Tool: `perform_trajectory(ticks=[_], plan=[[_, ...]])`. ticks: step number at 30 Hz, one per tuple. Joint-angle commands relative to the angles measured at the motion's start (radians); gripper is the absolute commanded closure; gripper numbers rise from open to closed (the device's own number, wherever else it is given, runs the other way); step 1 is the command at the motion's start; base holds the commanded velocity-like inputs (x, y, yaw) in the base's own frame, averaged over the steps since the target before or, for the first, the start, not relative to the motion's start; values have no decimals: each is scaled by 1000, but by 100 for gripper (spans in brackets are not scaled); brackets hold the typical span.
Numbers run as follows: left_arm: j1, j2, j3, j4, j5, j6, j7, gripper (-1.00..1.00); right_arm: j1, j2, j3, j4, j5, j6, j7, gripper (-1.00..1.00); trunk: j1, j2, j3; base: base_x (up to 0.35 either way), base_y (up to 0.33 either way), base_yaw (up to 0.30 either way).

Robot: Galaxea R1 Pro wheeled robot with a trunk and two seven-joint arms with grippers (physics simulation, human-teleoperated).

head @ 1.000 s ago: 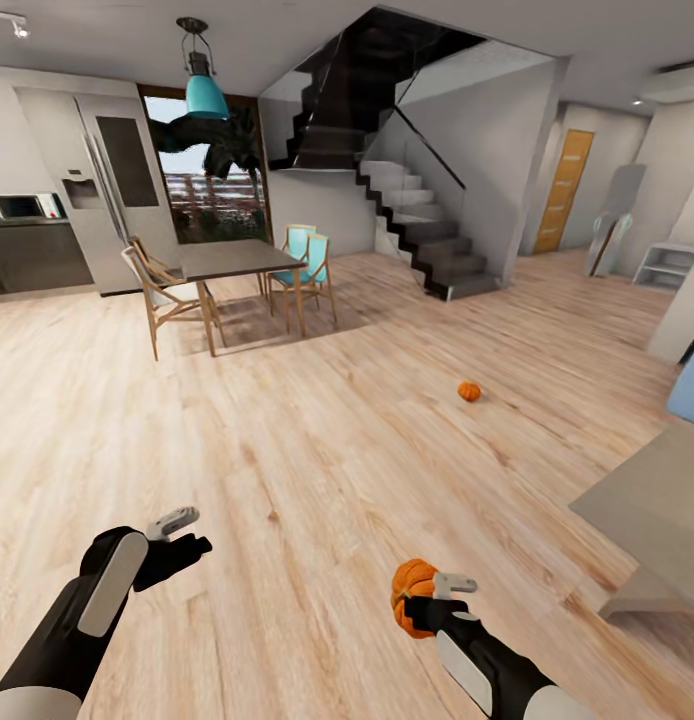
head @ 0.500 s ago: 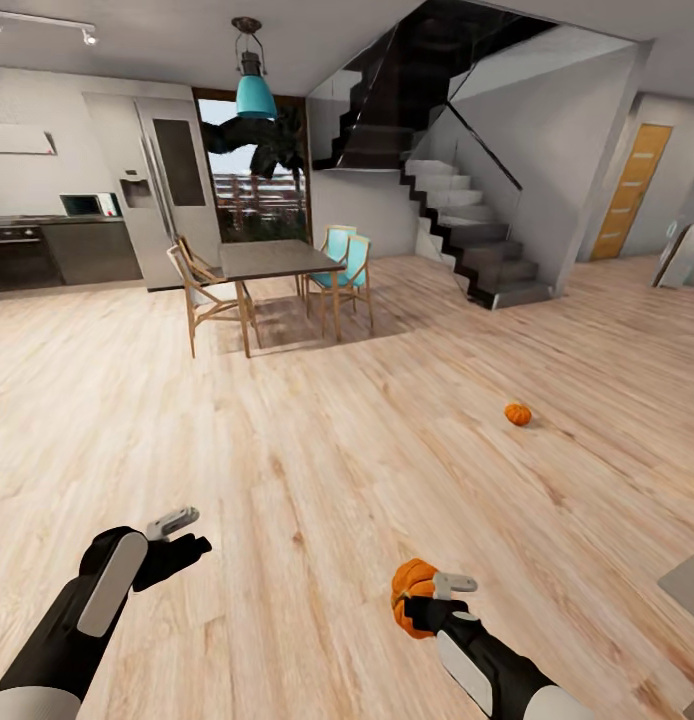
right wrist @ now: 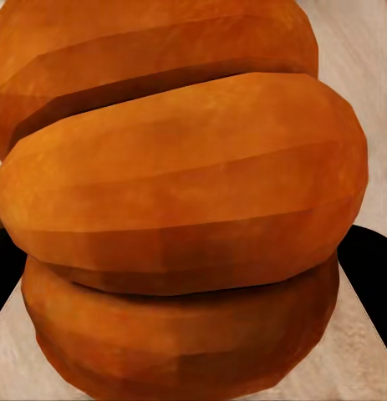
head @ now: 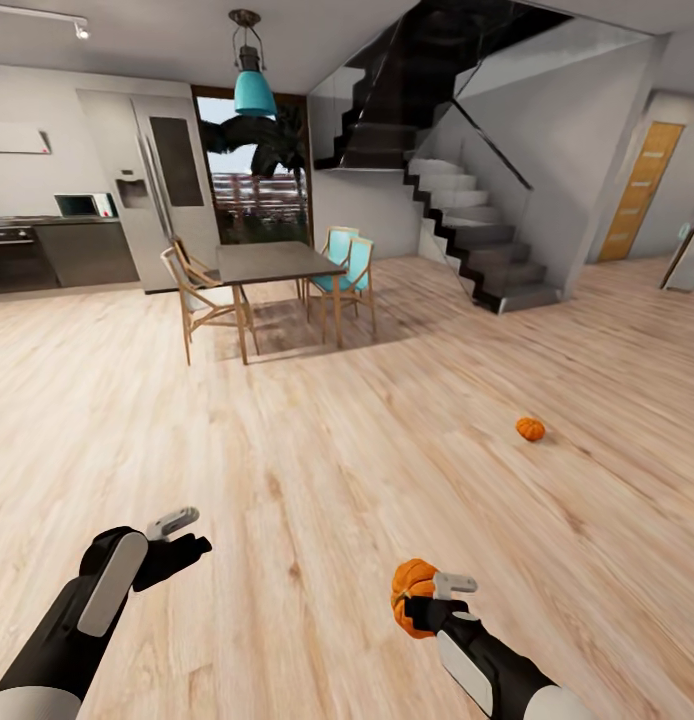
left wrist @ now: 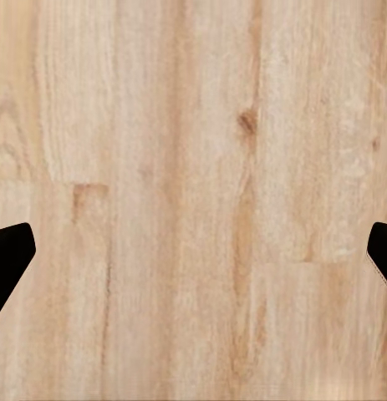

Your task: Place each of the two pumpkins and all three candles from the living room inside a cabinet in the living room (use any cabinet), then make sure every cabinet is closed, and position the cauldron so it is next to a table in the living room.

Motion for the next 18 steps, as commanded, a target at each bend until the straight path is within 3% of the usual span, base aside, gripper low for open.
perform_trajectory(ticks=[1,7,18], plan=[[-1,1,0,-1,10,2,9,-100,-1,-2,8,-3,-3,4,-9,100,0,0,-1,335,0,80],[-1,0,0,-1,10,2,9,-100,-1,-2,8,-3,-3,4,-10,100,0,0,-1,335,0,108],[-1,-3,-1,-1,11,2,10,-100,-1,-2,8,-3,-4,1,-8,100,0,0,-1,335,0,6]])
